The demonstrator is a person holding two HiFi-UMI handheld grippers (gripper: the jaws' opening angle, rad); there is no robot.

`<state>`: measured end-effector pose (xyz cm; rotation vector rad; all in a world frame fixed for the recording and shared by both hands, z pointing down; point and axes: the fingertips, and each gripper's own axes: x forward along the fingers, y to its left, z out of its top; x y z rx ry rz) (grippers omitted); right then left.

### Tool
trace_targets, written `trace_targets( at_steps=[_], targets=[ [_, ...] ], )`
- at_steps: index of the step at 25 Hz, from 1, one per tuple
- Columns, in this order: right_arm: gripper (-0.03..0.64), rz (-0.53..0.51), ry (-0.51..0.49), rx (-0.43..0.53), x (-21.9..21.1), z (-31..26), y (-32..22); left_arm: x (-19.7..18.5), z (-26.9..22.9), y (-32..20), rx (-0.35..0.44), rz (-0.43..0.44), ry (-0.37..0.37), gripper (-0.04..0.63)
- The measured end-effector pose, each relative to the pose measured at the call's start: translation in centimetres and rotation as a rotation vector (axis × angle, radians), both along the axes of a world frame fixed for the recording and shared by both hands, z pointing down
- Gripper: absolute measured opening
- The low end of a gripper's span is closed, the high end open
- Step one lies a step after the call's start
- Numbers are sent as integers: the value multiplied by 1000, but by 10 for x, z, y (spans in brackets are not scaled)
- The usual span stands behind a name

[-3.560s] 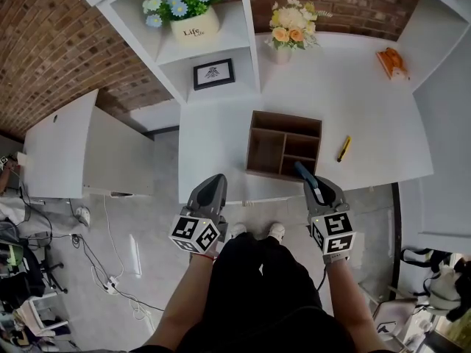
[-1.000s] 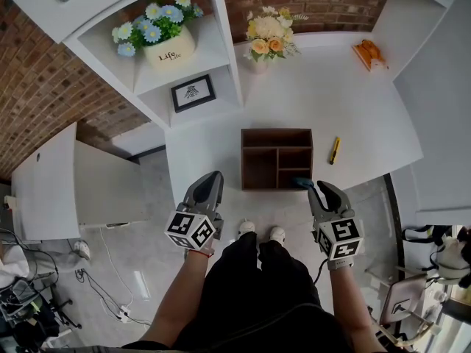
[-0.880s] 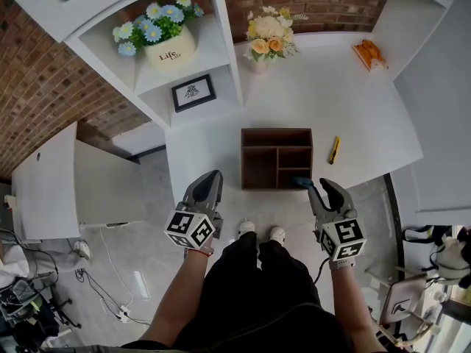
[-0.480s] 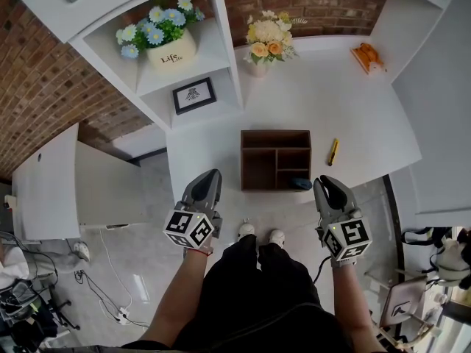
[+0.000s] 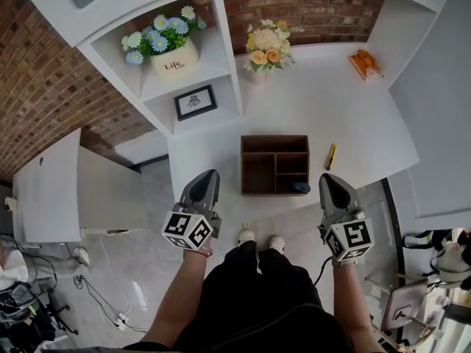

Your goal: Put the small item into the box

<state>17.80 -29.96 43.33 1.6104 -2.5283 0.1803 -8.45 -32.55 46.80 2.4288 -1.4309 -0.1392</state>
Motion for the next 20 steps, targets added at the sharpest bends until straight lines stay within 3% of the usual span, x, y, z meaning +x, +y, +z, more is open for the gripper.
trace_targets(
  at_steps=[20],
  targets=[
    [2,18,16,67,4,-28,-7,-9,-31,-6,84,-21,15,3]
  ],
)
